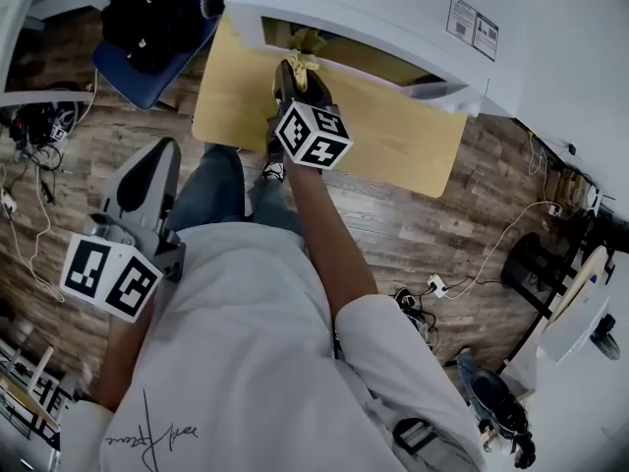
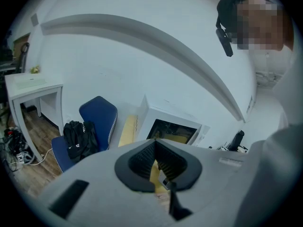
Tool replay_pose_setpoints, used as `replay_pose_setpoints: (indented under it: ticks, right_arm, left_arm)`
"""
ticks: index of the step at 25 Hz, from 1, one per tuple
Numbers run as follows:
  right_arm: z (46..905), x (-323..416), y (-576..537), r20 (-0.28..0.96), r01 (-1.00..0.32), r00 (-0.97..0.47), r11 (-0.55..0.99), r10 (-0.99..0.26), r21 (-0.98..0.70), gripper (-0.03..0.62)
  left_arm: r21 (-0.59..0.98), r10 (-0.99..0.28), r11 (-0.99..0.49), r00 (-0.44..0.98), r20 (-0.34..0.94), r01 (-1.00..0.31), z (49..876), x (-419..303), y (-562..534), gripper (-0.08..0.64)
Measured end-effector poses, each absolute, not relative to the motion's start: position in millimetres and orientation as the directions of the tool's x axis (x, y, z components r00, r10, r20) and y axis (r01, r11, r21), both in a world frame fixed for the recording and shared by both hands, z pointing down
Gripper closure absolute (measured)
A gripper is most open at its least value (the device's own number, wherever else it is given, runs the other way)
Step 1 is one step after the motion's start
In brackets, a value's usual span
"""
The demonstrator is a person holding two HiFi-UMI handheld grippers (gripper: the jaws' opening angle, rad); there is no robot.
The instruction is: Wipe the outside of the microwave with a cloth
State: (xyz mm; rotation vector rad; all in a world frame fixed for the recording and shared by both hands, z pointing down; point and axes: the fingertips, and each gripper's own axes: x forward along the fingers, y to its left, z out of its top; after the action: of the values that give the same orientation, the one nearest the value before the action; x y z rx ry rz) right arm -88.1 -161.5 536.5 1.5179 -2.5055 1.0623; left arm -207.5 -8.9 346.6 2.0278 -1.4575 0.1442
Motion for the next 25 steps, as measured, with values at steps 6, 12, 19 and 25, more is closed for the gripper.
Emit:
replay_pose_setpoints:
  ticks: [6,12,19,25]
  right_arm:
    - [537,-116,-162,0.358,-0.768,-0.575,0.335,-0.735,-0.546,0.481]
    - [537,-140,-164,0.358,-0.745,-0.611,0.359,-0.706,-0.562,0.482]
    - [539,-156,-165,0.365,-0.732,-0.629,0.365,-0.686,-0.575,0.482]
    - [537,-176,-162,0.359,-0.695,-0.675,0.394,-0.644,-0.601,0.48]
  left_arm:
    - [0.429,-0.824,-0.167,0.365,0.434,-0.888,348,-219,-11,0.565]
    - [0.431,-0.83,-0.144,0.346,0.437,-0.891,349,-229,-13,0.565]
    - [0.43,-0.838,-0.122,0.325,0.438,-0.895,350,-240,-12,0.565]
    - [0.428,-0.845,-0.112,0.313,0.434,-0.897,347,-246,-12,0.565]
